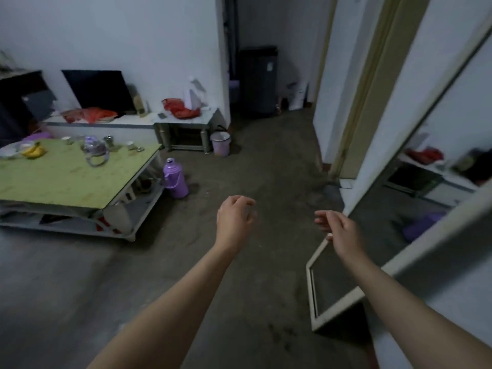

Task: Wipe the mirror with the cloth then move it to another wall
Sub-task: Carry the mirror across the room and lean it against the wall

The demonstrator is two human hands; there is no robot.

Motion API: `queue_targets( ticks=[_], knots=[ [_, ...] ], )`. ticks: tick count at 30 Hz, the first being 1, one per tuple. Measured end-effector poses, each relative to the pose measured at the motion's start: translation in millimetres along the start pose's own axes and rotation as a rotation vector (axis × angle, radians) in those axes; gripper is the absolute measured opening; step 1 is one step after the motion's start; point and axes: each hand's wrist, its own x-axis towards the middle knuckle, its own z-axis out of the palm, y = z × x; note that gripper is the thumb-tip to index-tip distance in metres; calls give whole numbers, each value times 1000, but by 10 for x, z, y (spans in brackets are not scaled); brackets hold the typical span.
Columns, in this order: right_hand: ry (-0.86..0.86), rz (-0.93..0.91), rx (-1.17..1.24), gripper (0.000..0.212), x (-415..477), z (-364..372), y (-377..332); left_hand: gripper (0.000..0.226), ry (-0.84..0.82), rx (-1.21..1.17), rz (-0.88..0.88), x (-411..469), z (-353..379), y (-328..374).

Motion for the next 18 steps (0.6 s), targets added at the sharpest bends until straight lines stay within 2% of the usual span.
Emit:
queue_targets(
  ticks=[9,18],
  knots=[
    [389,-34,-46,27,234,-1442,54,25,-115,-88,213,328,857,1157],
    [757,-27,-83,32,456,-2361,48,35,-288,-122,389,660,1514,2017]
  ],
)
